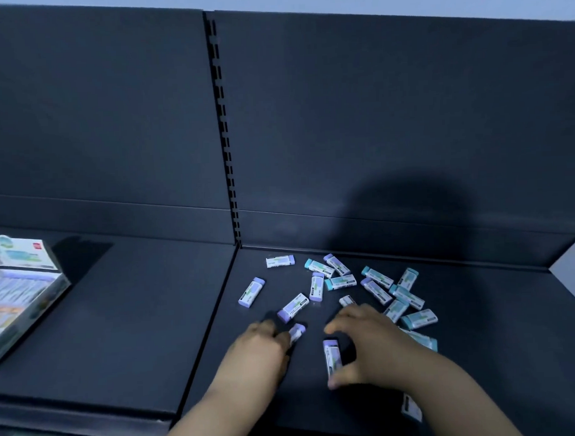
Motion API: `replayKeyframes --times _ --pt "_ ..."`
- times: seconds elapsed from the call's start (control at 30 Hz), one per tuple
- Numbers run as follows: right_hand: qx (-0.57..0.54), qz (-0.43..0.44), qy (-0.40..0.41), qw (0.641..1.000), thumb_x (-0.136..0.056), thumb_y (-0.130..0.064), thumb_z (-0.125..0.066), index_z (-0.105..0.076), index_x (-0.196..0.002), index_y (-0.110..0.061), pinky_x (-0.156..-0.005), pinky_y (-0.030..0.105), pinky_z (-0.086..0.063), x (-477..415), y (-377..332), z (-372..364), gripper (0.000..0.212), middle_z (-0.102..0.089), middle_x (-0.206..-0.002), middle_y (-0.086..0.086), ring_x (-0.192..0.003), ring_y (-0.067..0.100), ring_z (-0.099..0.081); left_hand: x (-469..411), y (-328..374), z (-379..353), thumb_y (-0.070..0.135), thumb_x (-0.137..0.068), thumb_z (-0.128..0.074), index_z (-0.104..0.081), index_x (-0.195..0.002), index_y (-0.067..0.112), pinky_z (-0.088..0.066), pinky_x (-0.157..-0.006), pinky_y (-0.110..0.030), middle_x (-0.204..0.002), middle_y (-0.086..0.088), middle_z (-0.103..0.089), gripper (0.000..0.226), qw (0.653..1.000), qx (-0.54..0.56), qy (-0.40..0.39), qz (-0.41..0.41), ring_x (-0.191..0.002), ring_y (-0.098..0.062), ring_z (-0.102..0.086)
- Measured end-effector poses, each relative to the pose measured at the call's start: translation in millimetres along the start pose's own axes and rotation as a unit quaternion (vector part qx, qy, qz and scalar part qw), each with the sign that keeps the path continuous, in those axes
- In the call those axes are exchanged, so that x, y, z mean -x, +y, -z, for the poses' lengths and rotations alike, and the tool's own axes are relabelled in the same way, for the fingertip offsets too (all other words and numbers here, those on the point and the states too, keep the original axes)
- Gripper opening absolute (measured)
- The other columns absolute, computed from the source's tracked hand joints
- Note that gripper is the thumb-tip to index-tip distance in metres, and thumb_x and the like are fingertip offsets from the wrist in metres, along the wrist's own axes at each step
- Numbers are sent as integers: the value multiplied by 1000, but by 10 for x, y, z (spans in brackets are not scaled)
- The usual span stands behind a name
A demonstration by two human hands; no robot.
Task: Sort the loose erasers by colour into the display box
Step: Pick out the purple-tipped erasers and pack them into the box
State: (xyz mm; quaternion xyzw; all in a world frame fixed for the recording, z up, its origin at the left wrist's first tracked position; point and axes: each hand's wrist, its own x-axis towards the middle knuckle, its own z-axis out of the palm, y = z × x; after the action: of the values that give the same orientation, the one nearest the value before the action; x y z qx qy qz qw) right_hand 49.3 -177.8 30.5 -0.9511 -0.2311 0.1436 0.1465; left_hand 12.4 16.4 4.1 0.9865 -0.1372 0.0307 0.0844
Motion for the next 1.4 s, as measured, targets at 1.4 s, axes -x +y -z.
replayKeyframes --times 1.4 --pt "-64 71 148 984 -69 -39 -75 -45 -126 -28 -100 21 -32 -313 -880 -344 65 -41 -122 -12 -115 9 -37 214 -688 353 58 -79 -57 -31 -140 37 -27 -99 -23 -135 18 -36 69 999 21 20 -21 -123 -6 -32"
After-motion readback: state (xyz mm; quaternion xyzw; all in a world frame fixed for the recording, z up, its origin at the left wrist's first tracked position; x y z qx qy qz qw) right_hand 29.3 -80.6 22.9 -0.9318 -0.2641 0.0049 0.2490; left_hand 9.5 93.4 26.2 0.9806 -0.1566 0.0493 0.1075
